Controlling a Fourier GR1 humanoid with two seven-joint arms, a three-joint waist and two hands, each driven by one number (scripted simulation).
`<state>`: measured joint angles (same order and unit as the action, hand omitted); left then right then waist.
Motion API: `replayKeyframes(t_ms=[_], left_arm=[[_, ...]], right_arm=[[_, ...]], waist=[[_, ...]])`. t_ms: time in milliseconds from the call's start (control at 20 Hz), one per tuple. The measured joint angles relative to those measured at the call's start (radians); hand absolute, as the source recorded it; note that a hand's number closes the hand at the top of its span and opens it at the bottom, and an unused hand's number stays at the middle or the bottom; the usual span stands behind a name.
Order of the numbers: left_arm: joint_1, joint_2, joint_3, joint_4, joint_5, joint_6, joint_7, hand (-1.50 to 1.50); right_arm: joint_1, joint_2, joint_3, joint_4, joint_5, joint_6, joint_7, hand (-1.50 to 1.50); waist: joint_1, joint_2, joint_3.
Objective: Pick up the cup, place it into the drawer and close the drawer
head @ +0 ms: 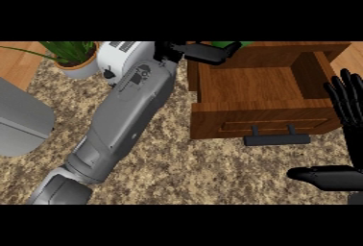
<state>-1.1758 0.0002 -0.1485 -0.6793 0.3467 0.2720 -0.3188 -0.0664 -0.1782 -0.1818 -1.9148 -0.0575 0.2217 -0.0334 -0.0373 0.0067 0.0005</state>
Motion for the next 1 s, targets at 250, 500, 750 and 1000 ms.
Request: replayKeyframes(t_ms=[250, 500, 750, 1000], left_arm=[[-0.057, 0.0, -0.069, 0.12, 0.077, 0.021, -0.038, 1.5], [-0.091, 0.0, -0.173, 0.177, 0.158, 0.065, -0.03, 1.5], [-0.096, 0.0, -0.295, 0.216, 0.188, 0.113, -0.005, -1.5], [-0.088, 0.0, -0.397, 0.245, 0.21, 0.122, 0.022, -1.5]], right_arm=[[-0.005, 0.003, 0.005, 0.015, 0.006, 0.006, -0.02, -1.5], [-0.02, 0.0, 0.004, 0.017, -0.007, 0.014, -0.015, -1.5], [-0.045, -0.002, 0.01, 0.025, -0.006, 0.014, -0.006, -1.5], [-0.054, -0.007, 0.004, 0.037, -0.006, 0.017, -0.01, -1.5]], waist=[[-0.011, 0.003, 0.0], [-0.024, 0.004, 0.001], [-0.037, 0.008, 0.001], [-0.045, 0.011, 0.001]])
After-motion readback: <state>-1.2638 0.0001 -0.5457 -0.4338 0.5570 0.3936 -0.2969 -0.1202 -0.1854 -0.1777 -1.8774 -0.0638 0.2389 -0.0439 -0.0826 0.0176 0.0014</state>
